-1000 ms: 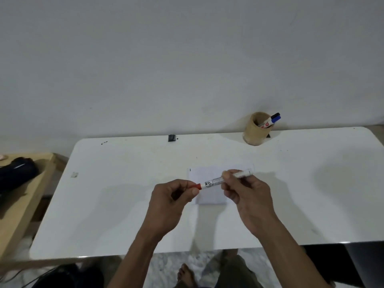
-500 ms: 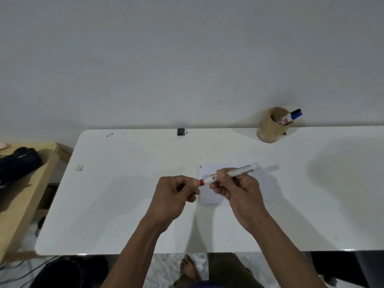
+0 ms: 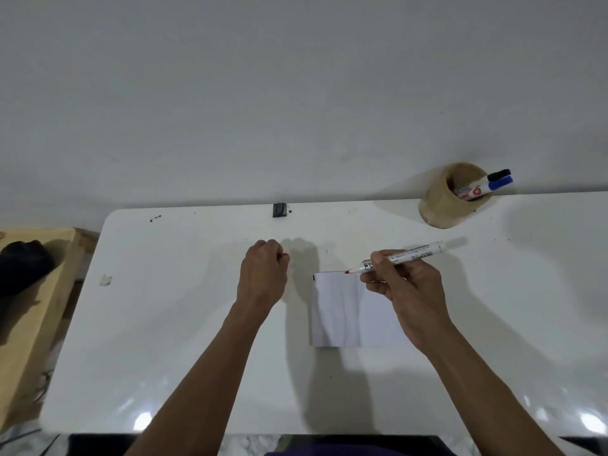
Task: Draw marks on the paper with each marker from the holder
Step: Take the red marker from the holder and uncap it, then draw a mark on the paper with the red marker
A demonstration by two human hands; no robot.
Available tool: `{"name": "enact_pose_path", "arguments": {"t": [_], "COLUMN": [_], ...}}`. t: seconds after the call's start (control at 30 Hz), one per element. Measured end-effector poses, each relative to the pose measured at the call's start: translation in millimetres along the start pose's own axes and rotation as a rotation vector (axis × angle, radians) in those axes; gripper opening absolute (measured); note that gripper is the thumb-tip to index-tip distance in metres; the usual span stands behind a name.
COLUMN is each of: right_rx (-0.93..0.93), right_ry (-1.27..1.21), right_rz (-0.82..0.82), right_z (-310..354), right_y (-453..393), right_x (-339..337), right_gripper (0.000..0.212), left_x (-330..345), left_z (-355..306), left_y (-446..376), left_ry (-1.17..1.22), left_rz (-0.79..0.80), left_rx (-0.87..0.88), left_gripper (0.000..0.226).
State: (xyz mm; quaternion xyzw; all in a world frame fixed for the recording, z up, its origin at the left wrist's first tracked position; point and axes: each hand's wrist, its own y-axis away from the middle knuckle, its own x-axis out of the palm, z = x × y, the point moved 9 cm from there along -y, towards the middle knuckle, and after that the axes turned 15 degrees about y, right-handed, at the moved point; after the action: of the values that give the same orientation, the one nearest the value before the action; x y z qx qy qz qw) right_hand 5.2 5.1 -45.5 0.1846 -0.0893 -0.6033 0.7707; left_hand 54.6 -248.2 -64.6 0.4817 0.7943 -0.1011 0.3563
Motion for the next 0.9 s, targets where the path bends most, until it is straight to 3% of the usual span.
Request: {"name": "enact_pose_path", "arguments": {"t": [0.3, 0.4, 0.5, 0.67, 0.9], "right_rx": [0.028, 0.025, 0.017, -0.042, -0.198], "right_ry": [0.012, 0.016, 0.051, 0.162, 0.353], "right_rz": [0.016, 0.009, -0.010, 0.040, 0.100], "right_z": [-11.9, -13.3, -15.7, -24.9, -23.3], "right_y": [-6.2, -4.0, -0.1, -0.6, -13.8], "right_x": [-3.3, -2.8, -1.5, 12.8, 37.2], "right_gripper": [0.010, 0.009, 0.019, 0.017, 0.015], "left_x": [9.6, -10.1, -21.7, 28.1, 59.2], "left_z": [0.0, -0.4, -0.5, 5.8, 22.3], "left_y": [-5.3, 12.4, 46.7, 97.4, 105.7], "left_ry": [-0.119, -0.074, -0.006, -0.139, -0.336], "left_rz": [0.061, -0.082, -0.197, 0.029, 0.191], "left_rx": [-0.013, -0.054, 0.001, 0.304, 0.353], "left_gripper": [0.022, 0.043, 0.042, 0.041, 0.050]}}
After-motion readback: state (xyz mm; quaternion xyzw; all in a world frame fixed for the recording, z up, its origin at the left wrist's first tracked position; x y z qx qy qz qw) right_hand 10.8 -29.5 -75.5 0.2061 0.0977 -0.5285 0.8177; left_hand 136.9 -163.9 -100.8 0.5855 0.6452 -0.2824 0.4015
